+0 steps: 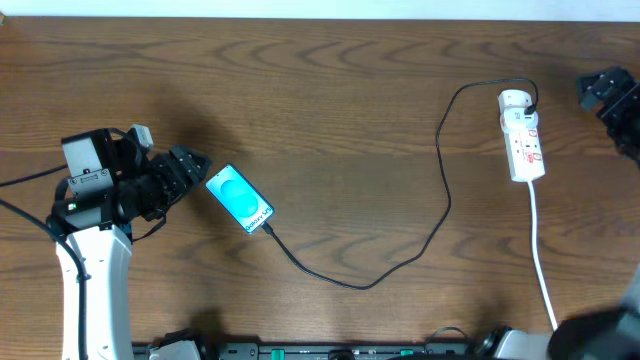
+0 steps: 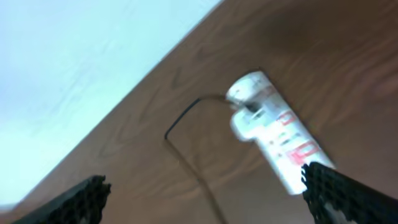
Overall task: Plug charger to phone and switch on socket
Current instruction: 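Move the right gripper over the white power strip's plugged socket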
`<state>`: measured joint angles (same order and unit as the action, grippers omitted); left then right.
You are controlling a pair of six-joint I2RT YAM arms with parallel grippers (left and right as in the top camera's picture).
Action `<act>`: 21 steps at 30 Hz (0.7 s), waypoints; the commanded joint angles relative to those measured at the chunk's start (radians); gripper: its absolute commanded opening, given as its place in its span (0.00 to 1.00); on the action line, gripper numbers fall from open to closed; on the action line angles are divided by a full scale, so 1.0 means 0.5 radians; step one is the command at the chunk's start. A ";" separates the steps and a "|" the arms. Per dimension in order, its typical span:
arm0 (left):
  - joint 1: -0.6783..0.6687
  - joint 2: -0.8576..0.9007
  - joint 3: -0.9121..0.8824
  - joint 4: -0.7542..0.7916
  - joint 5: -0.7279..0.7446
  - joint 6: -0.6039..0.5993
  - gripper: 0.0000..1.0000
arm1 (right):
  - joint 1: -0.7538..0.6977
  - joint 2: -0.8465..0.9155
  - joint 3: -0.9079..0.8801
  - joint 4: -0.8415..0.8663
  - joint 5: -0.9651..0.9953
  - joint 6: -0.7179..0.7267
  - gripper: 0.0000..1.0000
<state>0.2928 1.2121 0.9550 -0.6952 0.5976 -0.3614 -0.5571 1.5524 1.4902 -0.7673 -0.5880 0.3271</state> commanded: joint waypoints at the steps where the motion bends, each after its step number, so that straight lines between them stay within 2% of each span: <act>1: 0.010 0.011 0.000 0.001 -0.015 0.027 0.80 | -0.105 0.417 0.275 -0.124 -0.878 -0.277 0.99; 4: 0.010 0.011 0.000 0.000 -0.016 0.027 0.80 | -0.098 0.715 0.599 -0.406 -0.899 -0.470 0.99; 6: 0.010 0.011 0.000 -0.001 -0.016 0.027 0.80 | -0.066 0.921 0.883 -0.711 -0.831 -0.692 0.99; 9: 0.010 0.011 0.000 0.000 -0.016 0.027 0.80 | 0.004 1.088 1.181 -1.068 -0.456 -0.945 0.99; 11: 0.010 0.011 0.000 0.000 -0.016 0.027 0.81 | 0.070 1.141 1.306 -1.233 -0.019 -1.058 0.99; 13: 0.010 0.015 0.000 0.001 -0.016 0.027 0.80 | 0.119 1.142 1.315 -1.283 0.323 -1.115 0.99; 15: 0.010 0.023 0.000 0.000 -0.015 0.026 0.80 | 0.137 1.146 1.315 -1.291 0.437 -1.124 0.99; 21: 0.010 0.034 -0.001 -0.016 -0.015 0.027 0.80 | 0.150 1.154 1.315 -1.207 0.386 -1.170 0.99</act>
<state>0.2928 1.2190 0.9550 -0.6998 0.5957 -0.3614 -0.4934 2.1201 2.1319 -1.3808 -0.4316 -0.2138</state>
